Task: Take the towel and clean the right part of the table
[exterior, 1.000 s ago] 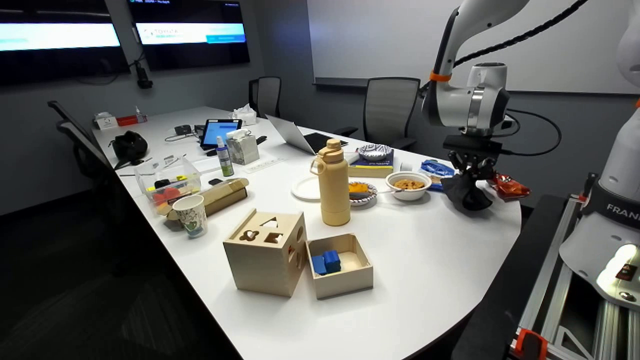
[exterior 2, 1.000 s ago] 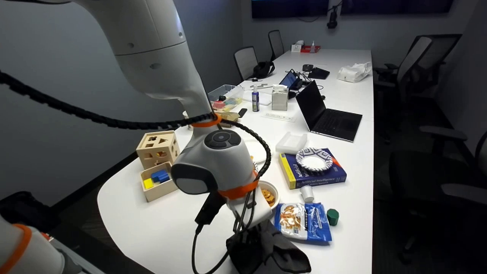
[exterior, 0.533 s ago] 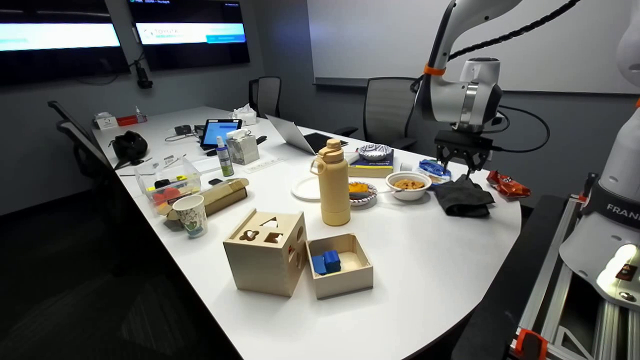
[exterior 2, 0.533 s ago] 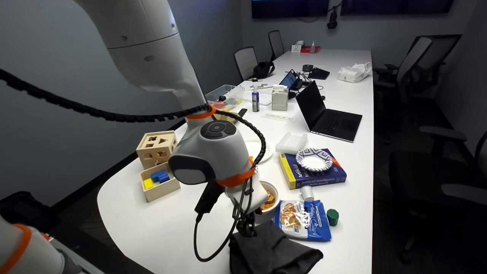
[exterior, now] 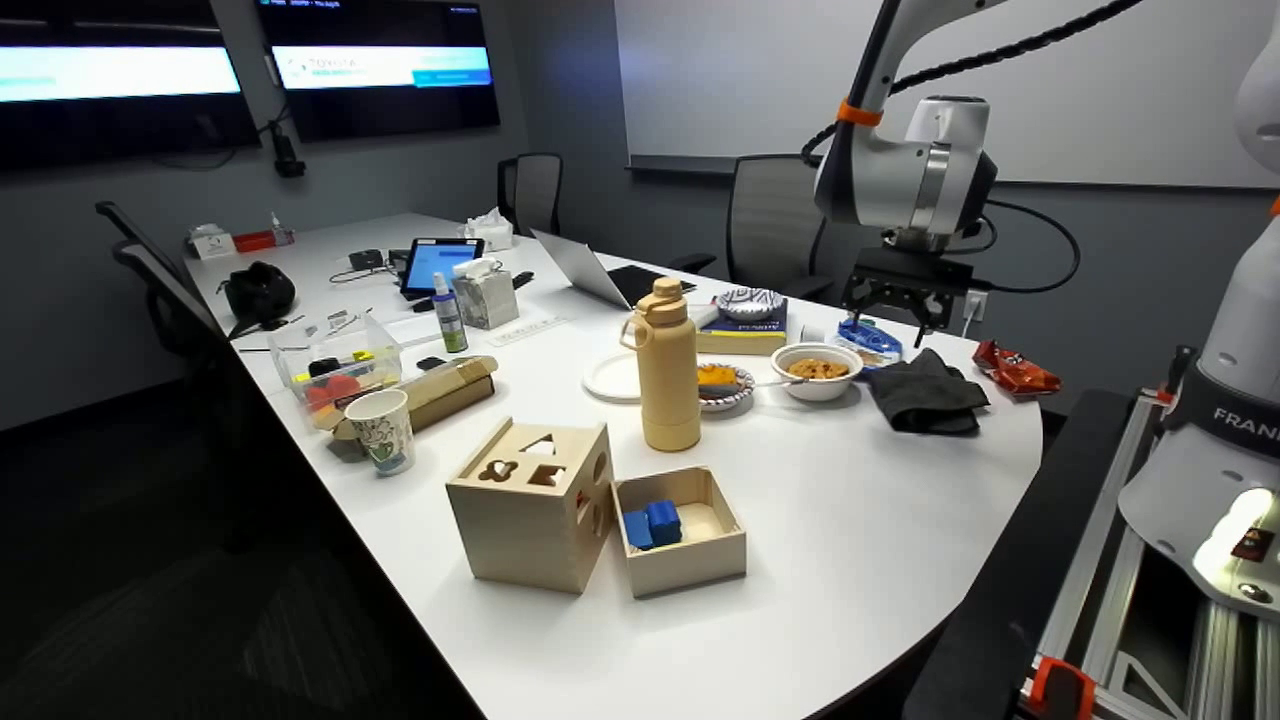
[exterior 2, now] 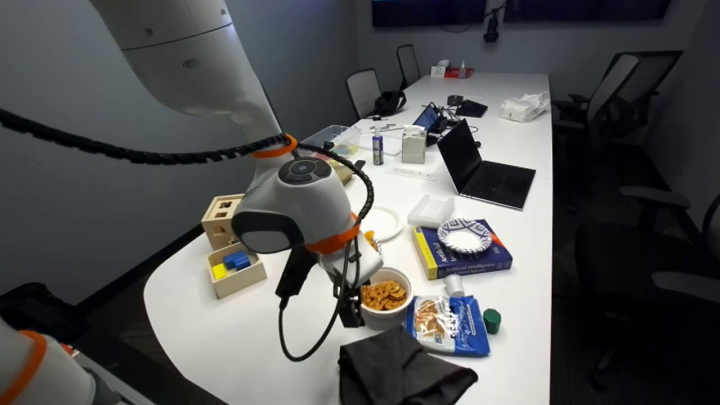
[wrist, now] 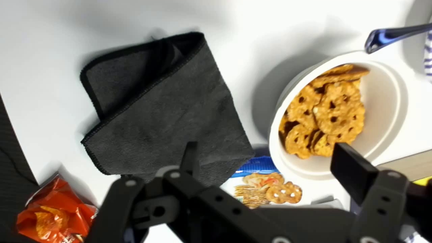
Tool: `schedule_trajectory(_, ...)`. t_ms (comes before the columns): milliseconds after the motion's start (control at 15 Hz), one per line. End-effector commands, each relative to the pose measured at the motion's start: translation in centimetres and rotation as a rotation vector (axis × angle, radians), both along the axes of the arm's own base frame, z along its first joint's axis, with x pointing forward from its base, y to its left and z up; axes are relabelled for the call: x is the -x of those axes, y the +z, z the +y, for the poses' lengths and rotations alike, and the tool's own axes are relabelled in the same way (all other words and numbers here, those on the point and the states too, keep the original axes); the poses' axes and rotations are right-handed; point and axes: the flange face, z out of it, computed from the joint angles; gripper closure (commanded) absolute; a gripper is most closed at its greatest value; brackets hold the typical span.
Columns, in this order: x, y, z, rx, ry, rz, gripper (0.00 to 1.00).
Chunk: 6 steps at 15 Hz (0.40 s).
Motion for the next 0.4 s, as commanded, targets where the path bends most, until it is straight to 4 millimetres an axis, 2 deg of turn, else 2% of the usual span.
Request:
schedule_trajectory(0, 0.6, 1.9, 3.0, -0.013, 0.119, -0.004, 0.00)
schedule_trajectory(267, 0.5, 2.0, 5.4, -0.006, 0.204, 0.010, 0.00)
schedule_trajectory(333, -0.6, 1.5, 5.3, -0.004, 0.221, 0.012, 0.00)
